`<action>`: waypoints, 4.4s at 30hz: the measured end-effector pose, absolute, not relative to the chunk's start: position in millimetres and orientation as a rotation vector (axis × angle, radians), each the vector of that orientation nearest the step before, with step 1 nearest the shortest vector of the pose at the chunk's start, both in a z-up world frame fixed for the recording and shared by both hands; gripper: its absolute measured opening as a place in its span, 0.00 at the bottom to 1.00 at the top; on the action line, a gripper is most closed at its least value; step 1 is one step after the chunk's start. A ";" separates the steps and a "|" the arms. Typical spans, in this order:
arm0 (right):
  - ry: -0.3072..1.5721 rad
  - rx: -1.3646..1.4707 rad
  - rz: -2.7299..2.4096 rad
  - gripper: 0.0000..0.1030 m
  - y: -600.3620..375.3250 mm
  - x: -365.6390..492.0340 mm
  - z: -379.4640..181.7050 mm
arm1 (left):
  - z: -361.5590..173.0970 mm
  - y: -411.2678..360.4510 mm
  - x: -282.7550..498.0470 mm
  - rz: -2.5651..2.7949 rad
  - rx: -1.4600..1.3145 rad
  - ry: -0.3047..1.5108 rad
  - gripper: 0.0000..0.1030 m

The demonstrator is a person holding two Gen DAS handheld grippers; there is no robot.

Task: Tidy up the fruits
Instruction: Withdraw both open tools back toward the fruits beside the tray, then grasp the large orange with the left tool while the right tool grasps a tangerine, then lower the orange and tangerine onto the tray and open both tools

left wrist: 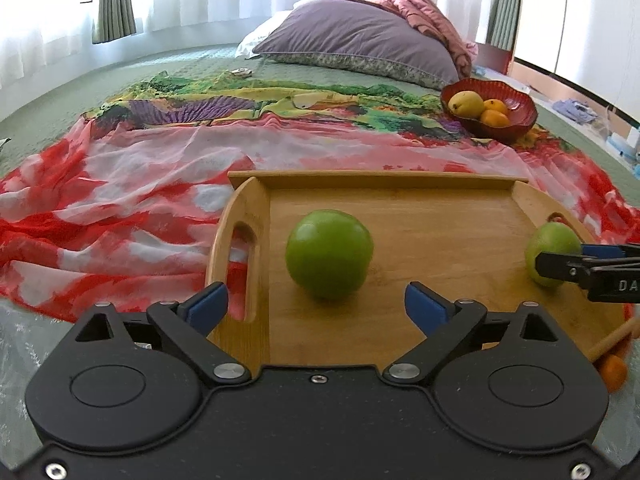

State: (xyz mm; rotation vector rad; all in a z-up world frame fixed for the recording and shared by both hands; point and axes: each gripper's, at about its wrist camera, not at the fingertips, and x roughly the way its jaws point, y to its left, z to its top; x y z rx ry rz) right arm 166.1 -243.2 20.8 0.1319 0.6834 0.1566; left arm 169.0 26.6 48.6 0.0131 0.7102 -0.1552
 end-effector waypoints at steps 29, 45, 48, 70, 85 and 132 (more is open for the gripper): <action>0.595 0.053 0.190 0.88 -242.7 60.8 16.1 | 47.1 28.0 37.3 -0.169 0.061 0.577 0.98; 0.511 0.008 0.139 0.86 -236.1 24.0 2.4 | 29.5 29.6 6.2 -0.128 0.080 0.565 0.97; 0.516 0.028 0.132 0.81 -236.8 22.8 -0.7 | 29.4 31.7 4.9 -0.131 0.071 0.568 0.92; 0.574 0.073 0.096 0.53 -244.2 22.4 -8.9 | 16.5 33.3 6.3 -0.128 0.052 0.616 0.48; 0.503 0.048 0.067 0.35 -242.9 16.0 13.6 | 47.1 31.9 5.7 -0.132 0.014 0.527 0.46; 0.551 0.007 0.058 0.35 -215.2 101.6 -1.5 | 17.2 11.4 126.0 -0.119 0.013 0.586 0.47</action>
